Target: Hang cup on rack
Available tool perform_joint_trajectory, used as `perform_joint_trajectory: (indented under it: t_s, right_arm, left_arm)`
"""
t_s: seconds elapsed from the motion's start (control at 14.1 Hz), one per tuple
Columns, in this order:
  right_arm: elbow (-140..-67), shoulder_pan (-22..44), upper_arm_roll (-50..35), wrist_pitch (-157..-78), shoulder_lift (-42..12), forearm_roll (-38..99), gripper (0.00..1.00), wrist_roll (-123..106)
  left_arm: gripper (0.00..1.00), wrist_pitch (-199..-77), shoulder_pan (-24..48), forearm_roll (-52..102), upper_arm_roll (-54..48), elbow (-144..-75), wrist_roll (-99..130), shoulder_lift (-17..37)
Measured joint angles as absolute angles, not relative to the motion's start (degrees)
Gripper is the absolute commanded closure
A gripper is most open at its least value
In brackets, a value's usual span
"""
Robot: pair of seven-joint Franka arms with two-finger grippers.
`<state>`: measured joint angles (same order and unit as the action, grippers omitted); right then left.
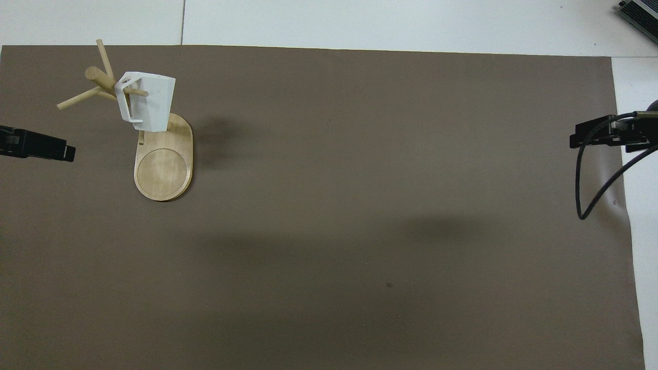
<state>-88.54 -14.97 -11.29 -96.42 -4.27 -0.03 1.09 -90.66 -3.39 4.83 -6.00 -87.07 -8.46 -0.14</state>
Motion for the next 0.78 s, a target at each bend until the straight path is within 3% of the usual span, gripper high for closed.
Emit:
perform_joint_trajectory:
  t_s: [0.78]
  right_arm:
    - [-88.54,-14.97,-11.29,-96.42,-4.27,-0.03,0.00,1.09]
  left_arm:
    - [0.00,-87.88,-3.31,4.80,-6.65,-85.90,-8.38,0.22]
